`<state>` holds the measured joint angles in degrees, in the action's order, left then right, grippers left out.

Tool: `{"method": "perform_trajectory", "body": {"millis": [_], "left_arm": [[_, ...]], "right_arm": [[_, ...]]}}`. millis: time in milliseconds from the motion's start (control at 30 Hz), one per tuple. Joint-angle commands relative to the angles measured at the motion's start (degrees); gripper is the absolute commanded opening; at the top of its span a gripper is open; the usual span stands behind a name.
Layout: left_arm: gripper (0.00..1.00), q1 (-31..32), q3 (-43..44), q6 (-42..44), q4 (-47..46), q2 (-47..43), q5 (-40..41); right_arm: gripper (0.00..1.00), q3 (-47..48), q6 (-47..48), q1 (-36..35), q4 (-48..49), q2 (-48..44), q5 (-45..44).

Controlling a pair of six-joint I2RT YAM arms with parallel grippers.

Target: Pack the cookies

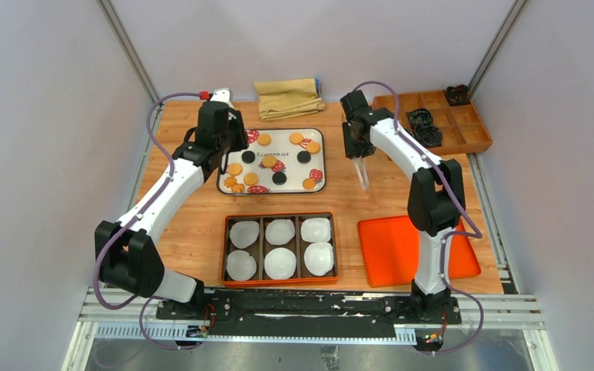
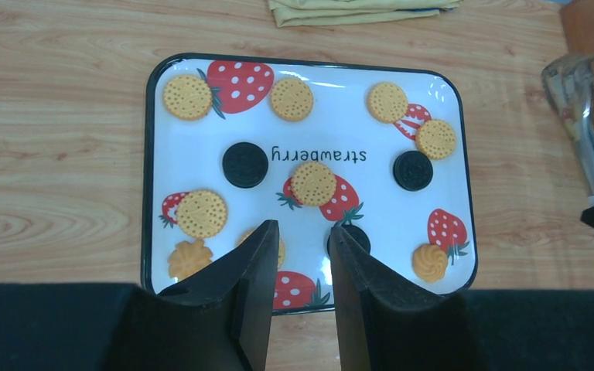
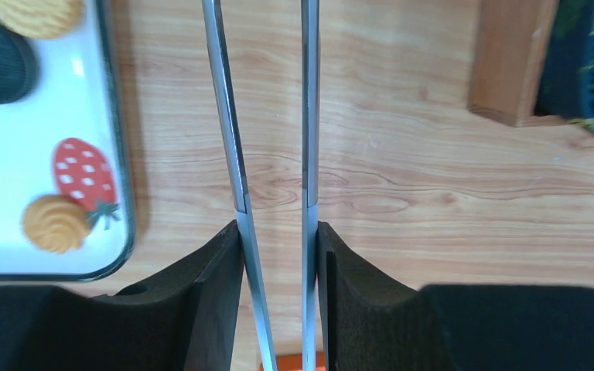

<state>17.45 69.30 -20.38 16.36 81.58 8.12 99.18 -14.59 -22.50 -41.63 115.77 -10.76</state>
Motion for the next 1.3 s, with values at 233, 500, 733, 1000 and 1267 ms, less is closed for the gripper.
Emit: {"method": "perform_trajectory", "body": {"millis": [233, 500, 733, 1000, 1267], "left_arm": [[0.39, 0.3, 2.1, -0.3, 0.0, -1.0, -2.3], [0.39, 0.3, 2.2, -0.2, 0.4, -1.8, -2.4], [0.39, 0.3, 2.6, -0.2, 0.2, -1.2, -3.1], [0.40, 0.3, 2.3, 0.1, 0.0, -1.3, -3.5], [0.40, 0.3, 2.1, 0.0, -0.2, -1.6, -4.3]], "right_arm": [[0.41, 15.5, 4.6, -1.0, -12.5, -2.6, -2.6], [0.42, 21.8, 5.7, -1.0, -22.4, 5.5, -2.2], [0.49, 19.0, 3.7, -1.0, -21.7, 4.6, -1.6], [0.49, 17.4, 2.4, -1.1, -20.9, 1.5, -1.3], [0.54, 14.6, 1.5, -1.4, -18.6, -3.9, -1.2]]}}
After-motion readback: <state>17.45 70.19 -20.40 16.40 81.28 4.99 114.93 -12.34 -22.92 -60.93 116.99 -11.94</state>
